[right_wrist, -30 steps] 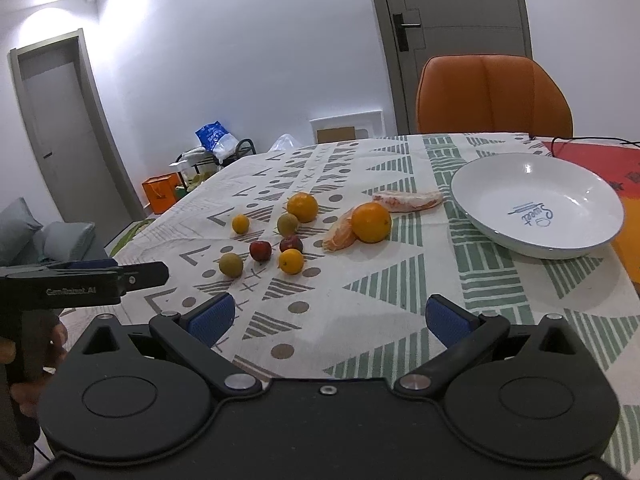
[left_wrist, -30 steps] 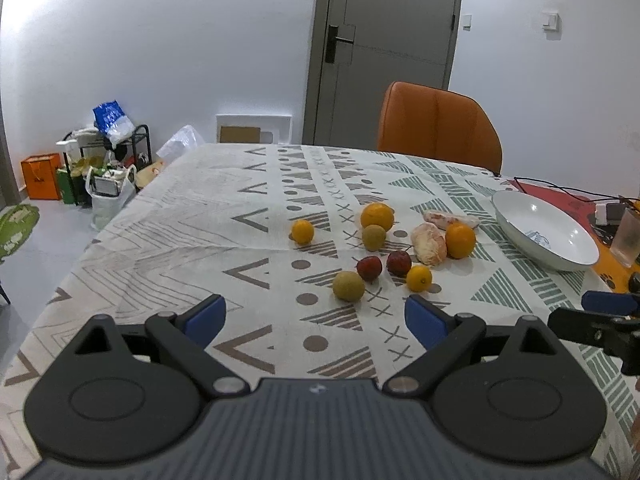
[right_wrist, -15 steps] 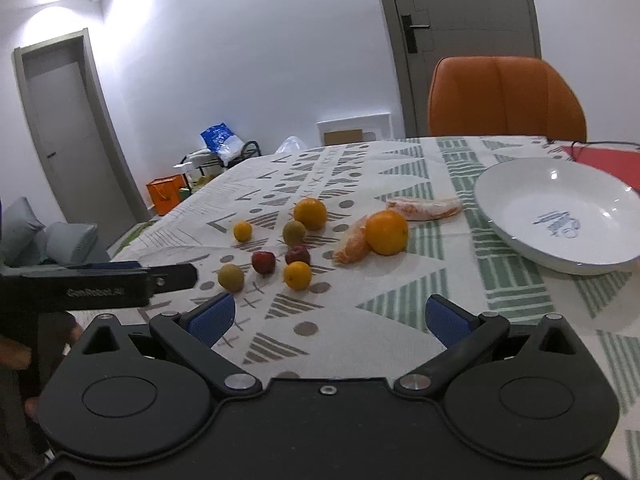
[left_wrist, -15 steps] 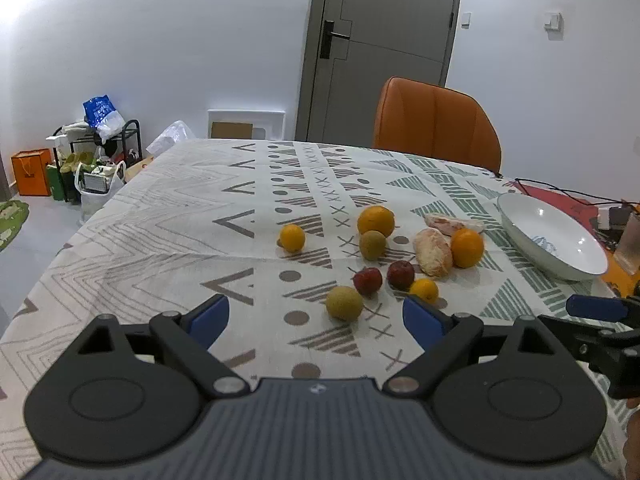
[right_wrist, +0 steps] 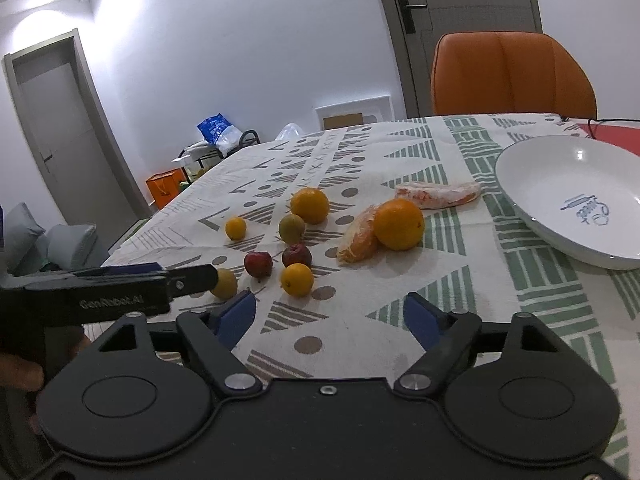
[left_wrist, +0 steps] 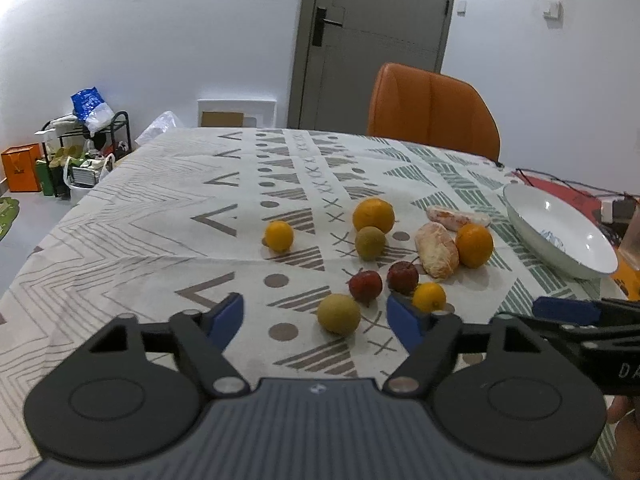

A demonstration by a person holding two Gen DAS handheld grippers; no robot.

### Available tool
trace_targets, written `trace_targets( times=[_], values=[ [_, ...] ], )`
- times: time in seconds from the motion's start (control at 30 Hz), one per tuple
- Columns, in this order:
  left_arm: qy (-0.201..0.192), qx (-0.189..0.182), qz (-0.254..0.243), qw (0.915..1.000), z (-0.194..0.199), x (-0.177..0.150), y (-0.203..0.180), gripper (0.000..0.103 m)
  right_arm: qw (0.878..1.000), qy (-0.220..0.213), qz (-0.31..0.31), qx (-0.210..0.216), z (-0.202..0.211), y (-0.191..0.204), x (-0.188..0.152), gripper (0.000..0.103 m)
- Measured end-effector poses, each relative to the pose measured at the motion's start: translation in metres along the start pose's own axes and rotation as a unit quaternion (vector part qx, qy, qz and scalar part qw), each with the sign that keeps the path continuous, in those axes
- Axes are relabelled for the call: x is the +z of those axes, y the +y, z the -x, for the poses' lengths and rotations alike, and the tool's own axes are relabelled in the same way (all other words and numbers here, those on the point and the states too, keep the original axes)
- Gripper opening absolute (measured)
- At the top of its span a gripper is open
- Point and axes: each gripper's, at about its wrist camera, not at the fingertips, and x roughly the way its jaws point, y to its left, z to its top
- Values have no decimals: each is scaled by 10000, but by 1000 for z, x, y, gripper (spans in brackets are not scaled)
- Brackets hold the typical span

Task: Organize fruits
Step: 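Grasp a small orange kumquat with the right tool while the left tool grasps a greenish-yellow fruit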

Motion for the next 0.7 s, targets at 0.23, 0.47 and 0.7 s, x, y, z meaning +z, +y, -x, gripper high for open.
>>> trace_targets(
  times=[0.23, 0.47, 0.7],
  values=[
    [197, -82, -31, 9998, -17, -2, -2, 52, 9999, 39, -7, 116, -12, 7, 2, 72],
    [256, -179, -34, 9995, -24, -2, -1, 26, 9998, 104, -91, 136, -25, 9, 3, 71],
    [284, -131, 12, 9995, -22, -1, 2, 26, 9997, 141, -39, 207, -36, 16, 6, 64]
  ],
)
